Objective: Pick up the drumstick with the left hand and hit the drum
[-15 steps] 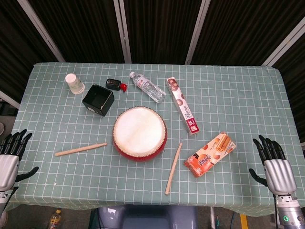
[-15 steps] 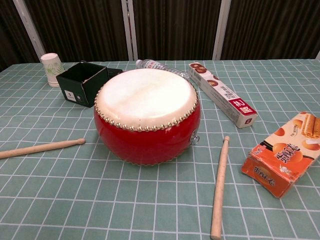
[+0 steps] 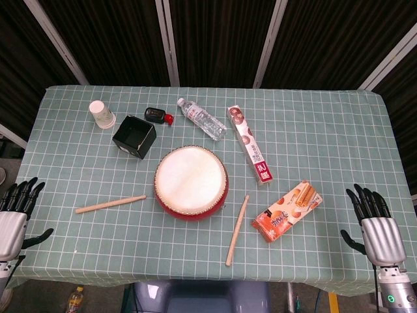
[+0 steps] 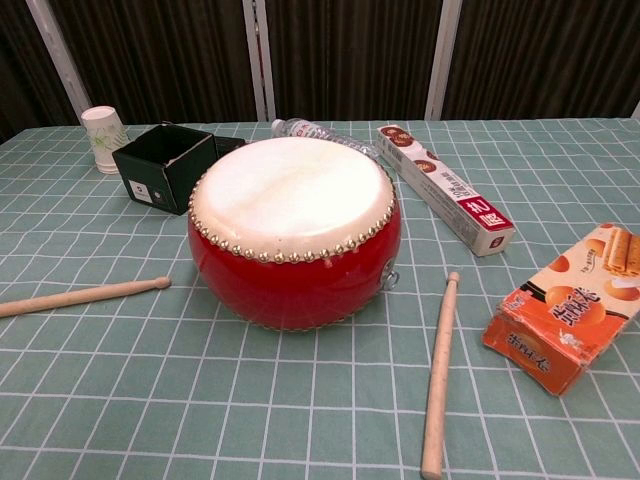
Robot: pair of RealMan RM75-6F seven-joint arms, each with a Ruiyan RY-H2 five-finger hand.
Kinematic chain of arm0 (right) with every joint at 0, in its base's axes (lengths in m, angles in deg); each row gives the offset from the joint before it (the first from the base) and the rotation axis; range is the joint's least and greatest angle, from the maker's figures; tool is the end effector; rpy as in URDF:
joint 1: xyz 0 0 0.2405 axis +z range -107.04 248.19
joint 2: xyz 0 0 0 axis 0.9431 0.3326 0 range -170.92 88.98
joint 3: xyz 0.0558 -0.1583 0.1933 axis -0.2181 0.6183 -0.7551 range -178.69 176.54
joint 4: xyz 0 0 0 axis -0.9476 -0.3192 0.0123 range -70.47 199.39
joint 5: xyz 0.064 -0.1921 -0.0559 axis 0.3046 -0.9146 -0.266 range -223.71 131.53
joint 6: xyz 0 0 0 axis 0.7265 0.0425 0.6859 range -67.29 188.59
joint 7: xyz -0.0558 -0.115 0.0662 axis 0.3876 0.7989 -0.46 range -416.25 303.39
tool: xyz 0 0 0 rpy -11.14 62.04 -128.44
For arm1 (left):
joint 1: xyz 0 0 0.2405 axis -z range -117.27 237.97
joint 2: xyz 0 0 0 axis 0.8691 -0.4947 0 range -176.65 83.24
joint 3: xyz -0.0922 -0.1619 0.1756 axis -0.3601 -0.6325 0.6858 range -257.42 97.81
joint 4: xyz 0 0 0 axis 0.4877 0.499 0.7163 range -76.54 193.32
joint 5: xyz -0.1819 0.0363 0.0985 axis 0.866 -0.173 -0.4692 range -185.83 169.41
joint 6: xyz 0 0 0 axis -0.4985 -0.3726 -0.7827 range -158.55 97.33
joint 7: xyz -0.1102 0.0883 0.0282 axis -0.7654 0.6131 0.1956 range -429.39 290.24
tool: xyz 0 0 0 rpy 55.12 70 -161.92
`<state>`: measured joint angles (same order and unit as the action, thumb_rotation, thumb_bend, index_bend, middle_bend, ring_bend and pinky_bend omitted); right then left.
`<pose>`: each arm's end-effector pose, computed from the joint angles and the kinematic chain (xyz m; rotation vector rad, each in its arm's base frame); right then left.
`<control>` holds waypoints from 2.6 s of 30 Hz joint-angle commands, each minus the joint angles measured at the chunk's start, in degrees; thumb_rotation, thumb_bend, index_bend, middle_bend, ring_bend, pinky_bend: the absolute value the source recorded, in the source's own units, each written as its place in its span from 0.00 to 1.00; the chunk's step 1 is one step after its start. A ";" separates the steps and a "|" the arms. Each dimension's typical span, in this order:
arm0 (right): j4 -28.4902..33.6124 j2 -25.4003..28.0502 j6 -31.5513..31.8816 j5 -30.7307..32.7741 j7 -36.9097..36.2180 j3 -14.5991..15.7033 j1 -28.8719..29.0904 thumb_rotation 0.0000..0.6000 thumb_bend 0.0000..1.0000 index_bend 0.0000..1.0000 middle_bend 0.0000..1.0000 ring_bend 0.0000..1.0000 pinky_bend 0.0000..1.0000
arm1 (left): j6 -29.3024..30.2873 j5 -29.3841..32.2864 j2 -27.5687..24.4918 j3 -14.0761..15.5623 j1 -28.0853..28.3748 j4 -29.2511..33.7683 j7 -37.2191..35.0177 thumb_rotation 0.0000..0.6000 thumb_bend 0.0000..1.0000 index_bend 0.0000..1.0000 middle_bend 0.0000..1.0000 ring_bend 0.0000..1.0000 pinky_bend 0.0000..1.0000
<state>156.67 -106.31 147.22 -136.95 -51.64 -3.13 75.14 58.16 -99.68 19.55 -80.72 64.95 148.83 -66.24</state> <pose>-0.2989 -0.1758 0.1492 1.4677 -0.8105 0.9070 -0.3015 0.1721 0.1486 -1.4615 -0.8019 -0.9319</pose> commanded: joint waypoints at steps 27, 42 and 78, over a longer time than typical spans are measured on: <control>-0.34 0.06 0.25 -0.61 -0.82 0.18 -0.01 1.00 0.28 0.00 0.00 0.00 0.08 | -15.85 16.63 0.56 -6.18 8.44 11.42 10.74 1.00 0.11 0.32 1.00 0.98 0.91; -0.18 0.22 -0.03 -0.34 -1.56 0.13 0.09 1.00 0.28 0.00 0.00 0.00 0.08 | -23.48 39.37 11.03 -9.37 18.10 7.56 29.28 1.00 0.26 0.48 1.00 1.00 0.98; -0.26 0.21 0.24 -0.75 -2.18 0.21 0.07 1.00 0.28 0.00 0.00 0.00 0.08 | -25.60 53.03 20.71 -6.32 23.18 -3.55 33.00 1.00 0.37 0.53 1.00 1.00 0.98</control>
<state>156.41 -106.10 147.46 -137.70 -53.81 -2.92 75.22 32.54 -46.69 40.23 -87.05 88.11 145.28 -33.22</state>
